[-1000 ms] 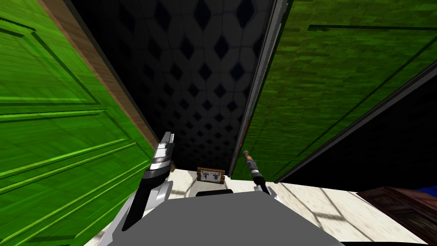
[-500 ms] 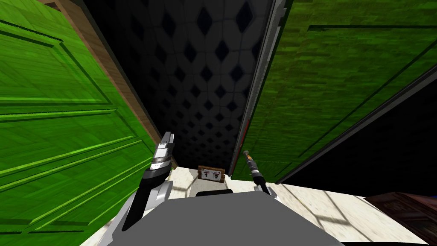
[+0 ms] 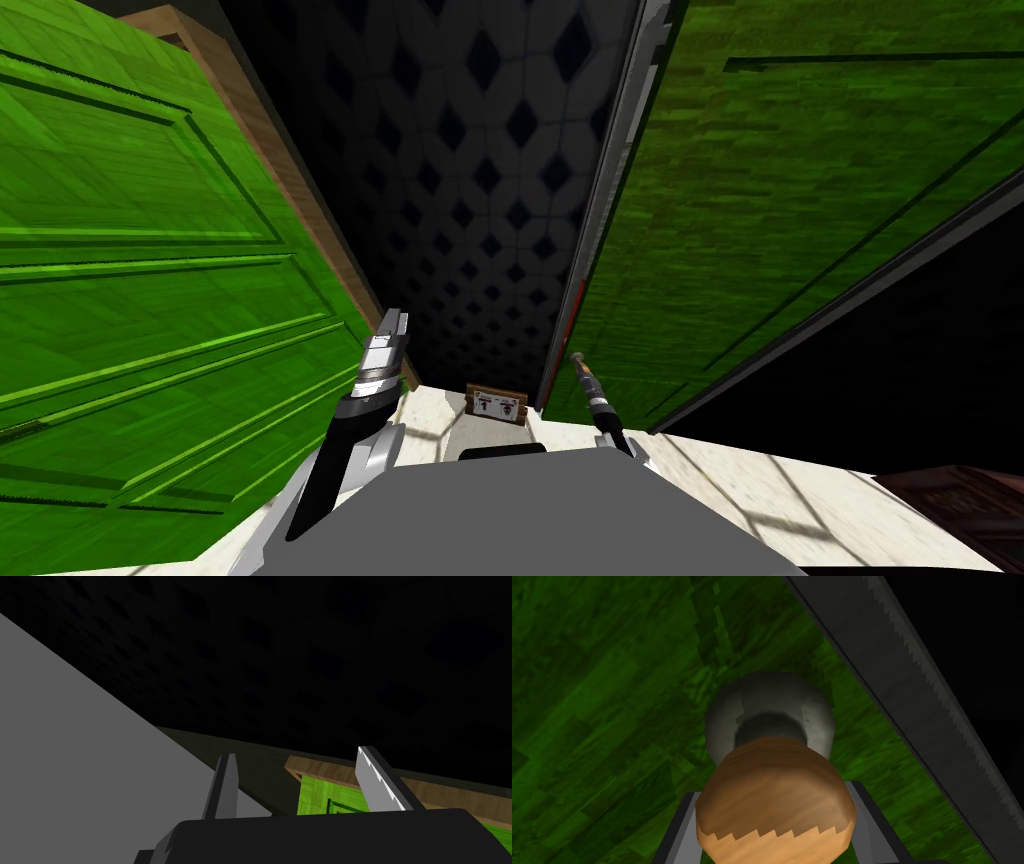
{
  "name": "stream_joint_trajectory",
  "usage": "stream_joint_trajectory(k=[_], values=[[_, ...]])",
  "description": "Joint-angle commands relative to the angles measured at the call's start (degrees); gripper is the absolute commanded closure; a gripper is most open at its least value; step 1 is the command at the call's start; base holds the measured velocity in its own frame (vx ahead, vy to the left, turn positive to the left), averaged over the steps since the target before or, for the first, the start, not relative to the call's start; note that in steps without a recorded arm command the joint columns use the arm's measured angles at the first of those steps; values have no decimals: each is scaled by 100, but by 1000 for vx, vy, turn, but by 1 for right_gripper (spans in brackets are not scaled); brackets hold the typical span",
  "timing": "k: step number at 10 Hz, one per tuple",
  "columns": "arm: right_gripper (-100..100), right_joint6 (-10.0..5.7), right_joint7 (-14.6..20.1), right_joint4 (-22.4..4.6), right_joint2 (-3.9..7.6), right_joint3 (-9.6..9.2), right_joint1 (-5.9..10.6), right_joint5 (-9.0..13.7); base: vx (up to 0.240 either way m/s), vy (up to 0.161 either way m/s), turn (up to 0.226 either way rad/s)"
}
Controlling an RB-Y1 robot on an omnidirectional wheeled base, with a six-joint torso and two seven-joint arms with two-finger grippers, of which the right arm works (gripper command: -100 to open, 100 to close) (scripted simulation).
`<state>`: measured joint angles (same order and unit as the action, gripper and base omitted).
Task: Pull the door open
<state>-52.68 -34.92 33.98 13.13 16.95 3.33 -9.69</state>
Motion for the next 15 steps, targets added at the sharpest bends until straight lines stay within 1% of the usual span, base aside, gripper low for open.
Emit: stream_joint_trajectory(k=[1, 2, 3, 4, 5, 6, 7, 8, 9, 10, 11, 12, 13, 14, 15], values=[[100, 14, 286, 7, -4, -26, -8, 105, -50, -31, 111], [100, 14, 382, 7, -4, -26, -8, 105, -41, -26, 43], [100, 24, 580, 12, -1, -41, -10, 174, -40, -15, 61], [100, 24, 614, 12, -1, -41, -10, 174, -31, -6, 29], [100, 34, 841, 17, 2, -57, -12, 242, -40, -11, 56], [100, 45, 982, 22, 5, -74, -14, 316, -58, -32, 107], [100, 45, 1081, 22, 5, -74, -14, 316, -40, -28, 52], [100, 56, 1273, 27, 8, -91, -15, 392, -39, -16, 64], [100, 56, 1318, 27, 8, -91, -15, 392, -34, -14, 37], [100, 67, 1535, 32, 11, -108, -17, 467, -38, -19, 62], [100, 67, 1554, 32, 11, -108, -17, 467, -34, -17, 43], [100, 78, 1785, 38, 14, -125, -19, 543, -39, -18, 78], [100, 89, 1927, 43, 17, -143, -21, 619, -49, -30, 121], [100, 89, 2027, 43, 17, -143, -21, 619, -41, -26, 45], [100, 101, 2225, 48, 20, -161, -23, 699, -49, -24, 67]])
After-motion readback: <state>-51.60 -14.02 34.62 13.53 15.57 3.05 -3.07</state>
